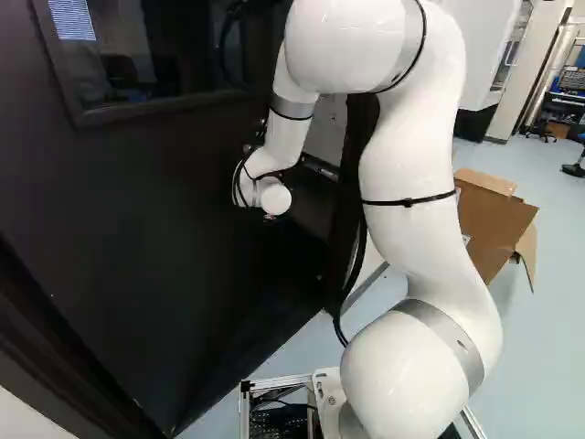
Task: Open the door and move inside
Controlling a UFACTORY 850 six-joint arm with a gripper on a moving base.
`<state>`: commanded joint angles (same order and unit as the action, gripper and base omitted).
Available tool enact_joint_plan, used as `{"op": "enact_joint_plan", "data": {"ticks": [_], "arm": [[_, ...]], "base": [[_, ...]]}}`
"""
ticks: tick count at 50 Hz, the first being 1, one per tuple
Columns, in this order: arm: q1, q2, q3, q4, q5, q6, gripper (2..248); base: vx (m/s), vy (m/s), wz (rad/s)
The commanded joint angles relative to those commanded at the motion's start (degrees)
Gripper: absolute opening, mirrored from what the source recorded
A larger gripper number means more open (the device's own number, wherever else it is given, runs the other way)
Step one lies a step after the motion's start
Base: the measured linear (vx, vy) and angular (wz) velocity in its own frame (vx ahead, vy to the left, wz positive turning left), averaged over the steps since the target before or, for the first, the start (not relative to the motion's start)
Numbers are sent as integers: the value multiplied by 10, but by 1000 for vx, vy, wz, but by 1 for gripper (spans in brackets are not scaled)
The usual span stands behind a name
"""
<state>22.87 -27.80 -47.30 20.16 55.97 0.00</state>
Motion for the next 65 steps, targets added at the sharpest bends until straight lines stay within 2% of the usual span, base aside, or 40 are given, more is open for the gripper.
{"op": "enact_joint_plan", "data": {"ticks": [65], "arm": [[70, -123, -169, -27, 35, 0, 247]], "base": [[0, 0, 0]]}}
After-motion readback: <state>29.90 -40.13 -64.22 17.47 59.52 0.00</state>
